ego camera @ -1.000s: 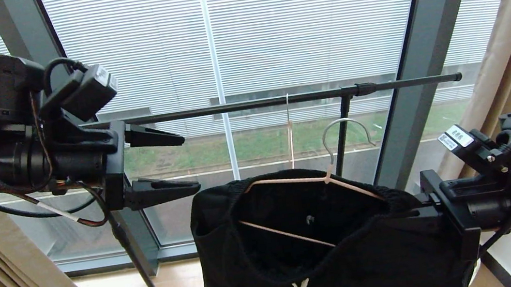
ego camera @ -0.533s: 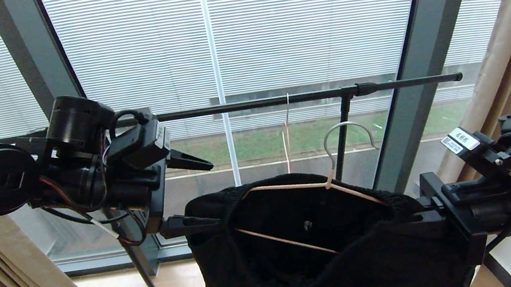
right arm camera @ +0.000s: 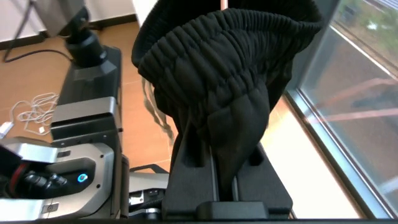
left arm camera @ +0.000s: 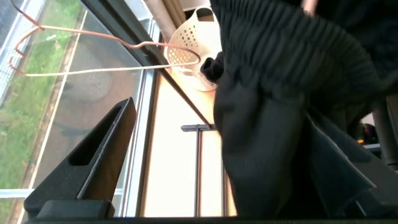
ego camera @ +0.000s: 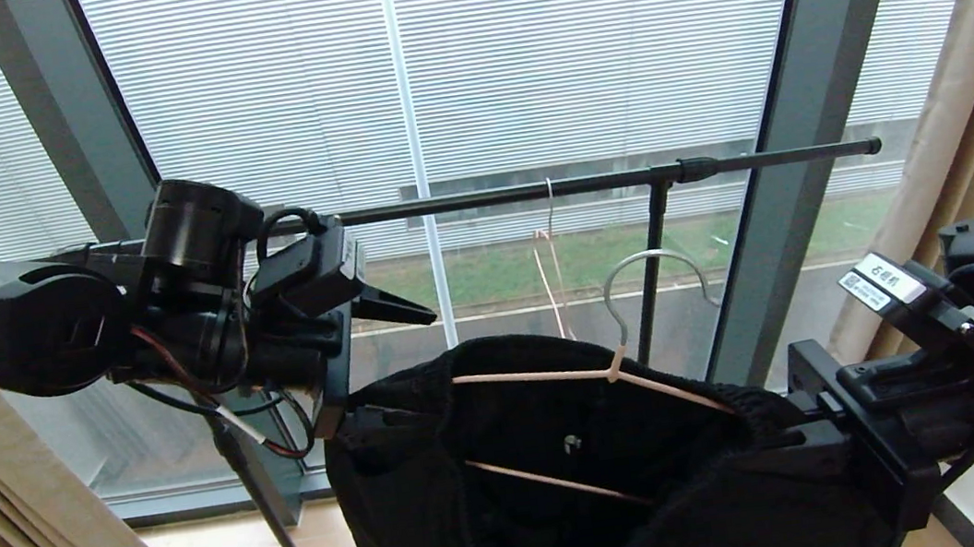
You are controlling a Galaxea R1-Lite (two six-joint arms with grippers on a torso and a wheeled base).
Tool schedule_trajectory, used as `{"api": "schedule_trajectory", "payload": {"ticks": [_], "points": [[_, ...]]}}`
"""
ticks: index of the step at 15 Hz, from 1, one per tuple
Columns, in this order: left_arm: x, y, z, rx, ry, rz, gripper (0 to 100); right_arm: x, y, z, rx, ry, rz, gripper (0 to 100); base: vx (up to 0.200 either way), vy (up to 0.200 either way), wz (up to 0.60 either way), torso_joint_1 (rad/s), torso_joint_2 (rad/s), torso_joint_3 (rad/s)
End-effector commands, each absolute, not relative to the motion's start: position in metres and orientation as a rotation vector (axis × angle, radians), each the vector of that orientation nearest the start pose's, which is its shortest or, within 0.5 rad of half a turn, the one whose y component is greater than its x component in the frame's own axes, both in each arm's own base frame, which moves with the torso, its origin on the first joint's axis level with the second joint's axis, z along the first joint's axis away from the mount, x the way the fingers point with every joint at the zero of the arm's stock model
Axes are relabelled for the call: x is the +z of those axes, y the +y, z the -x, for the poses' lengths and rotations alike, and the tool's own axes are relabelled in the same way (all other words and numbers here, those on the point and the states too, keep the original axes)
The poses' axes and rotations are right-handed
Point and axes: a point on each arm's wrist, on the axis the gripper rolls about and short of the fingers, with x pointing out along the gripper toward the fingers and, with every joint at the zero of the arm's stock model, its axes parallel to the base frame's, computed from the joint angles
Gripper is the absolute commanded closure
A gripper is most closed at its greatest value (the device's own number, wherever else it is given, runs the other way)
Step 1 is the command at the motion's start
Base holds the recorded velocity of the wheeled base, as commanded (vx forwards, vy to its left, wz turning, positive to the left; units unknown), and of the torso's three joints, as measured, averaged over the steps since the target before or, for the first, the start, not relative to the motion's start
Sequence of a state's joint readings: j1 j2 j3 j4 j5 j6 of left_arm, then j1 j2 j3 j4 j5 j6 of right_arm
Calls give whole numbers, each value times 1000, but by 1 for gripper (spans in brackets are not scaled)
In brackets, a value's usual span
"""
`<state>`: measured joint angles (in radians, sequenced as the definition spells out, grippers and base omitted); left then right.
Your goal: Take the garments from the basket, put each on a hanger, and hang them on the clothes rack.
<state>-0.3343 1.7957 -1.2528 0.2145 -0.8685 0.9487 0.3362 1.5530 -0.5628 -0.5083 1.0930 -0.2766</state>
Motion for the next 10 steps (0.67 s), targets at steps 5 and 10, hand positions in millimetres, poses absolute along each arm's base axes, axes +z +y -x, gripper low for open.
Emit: {"api": "schedule_trajectory", "payload": {"ticks": [5, 10], "points": [[190, -141, -305, -1393, 237, -590, 0, 162, 104, -216, 1481, 255, 47, 100, 0, 0, 0, 0, 0, 0], [188, -147, -302, -1413, 240, -592, 0, 171, 107, -222, 1485, 215, 61, 100, 0, 0, 0, 0, 0, 0]]}}
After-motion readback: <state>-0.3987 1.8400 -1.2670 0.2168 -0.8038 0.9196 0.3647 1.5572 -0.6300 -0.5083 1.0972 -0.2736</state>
